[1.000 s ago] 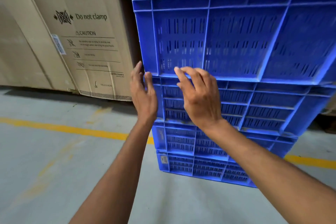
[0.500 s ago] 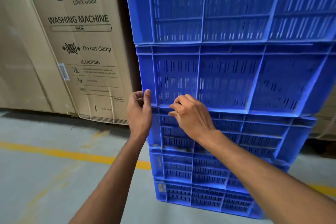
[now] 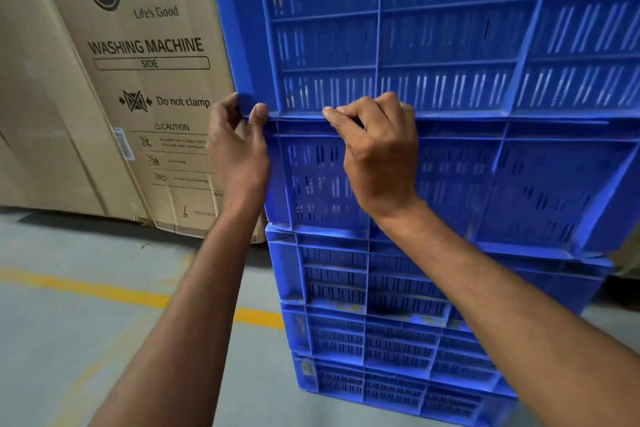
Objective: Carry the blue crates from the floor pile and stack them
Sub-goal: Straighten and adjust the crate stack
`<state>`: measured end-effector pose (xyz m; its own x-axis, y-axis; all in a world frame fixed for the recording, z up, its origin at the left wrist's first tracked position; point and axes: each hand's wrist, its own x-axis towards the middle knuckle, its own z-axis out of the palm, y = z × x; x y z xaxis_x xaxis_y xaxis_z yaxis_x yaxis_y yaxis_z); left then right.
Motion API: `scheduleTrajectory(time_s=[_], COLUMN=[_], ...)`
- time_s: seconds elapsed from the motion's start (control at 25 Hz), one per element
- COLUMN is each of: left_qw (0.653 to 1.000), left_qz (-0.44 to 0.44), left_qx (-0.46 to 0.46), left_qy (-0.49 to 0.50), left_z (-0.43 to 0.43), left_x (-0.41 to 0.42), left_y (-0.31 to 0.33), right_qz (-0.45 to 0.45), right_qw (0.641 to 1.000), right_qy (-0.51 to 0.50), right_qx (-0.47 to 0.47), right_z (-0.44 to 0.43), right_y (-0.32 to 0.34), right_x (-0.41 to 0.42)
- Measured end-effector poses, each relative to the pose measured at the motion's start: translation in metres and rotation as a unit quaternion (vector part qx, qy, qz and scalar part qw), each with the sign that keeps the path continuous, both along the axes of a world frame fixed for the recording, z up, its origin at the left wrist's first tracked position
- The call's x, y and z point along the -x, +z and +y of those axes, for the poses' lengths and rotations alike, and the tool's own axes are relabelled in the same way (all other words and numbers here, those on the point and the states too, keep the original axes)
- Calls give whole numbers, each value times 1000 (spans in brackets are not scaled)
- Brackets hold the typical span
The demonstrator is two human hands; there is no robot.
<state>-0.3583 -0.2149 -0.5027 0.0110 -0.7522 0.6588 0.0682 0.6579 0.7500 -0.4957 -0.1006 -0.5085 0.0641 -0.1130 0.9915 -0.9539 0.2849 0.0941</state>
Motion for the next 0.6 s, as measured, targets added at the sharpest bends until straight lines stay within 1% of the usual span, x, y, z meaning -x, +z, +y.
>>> scheduleTrajectory(time_s=[0.08, 0.12, 0.2, 0.28, 0.32, 0.44, 0.48, 0.52, 0.56, 0.6], left_qw=[999, 999, 995, 989, 988, 993, 993, 991, 983, 966], left_qz=[-18, -29, -58, -78, -70, 0, -12, -56, -136, -228], left_qx=[-27, -43, -83, -125, -132, -114, -114, -120, -124, -116], left_qy=[2, 3, -12, -31, -29, -11, -18, -27, -11, 28], left_z=[5, 9, 15, 28, 36, 47, 44, 40, 37, 34], left_x=[-2, -6, -13, -23, -26, -28, -23, -17, -10, -5], left_y=[8, 10, 19, 47, 68, 161, 190, 214, 233, 242], right_qz=[-19, -25, -48, -74, -81, -80, -89, -114, -151, -186], right_qw=[1000, 999, 993, 981, 980, 990, 988, 979, 964, 945], right_qy=[6, 5, 6, 15, 15, -2, -27, -52, -66, -79], right_qx=[-9, -32, -107, -176, -180, -114, -124, -160, -210, -259], right_z=[4, 8, 20, 39, 51, 73, 71, 66, 61, 58], right_y=[8, 11, 21, 48, 68, 168, 199, 223, 239, 247], right_x=[-3, -6, -11, -19, -25, -29, -22, -12, -4, 2])
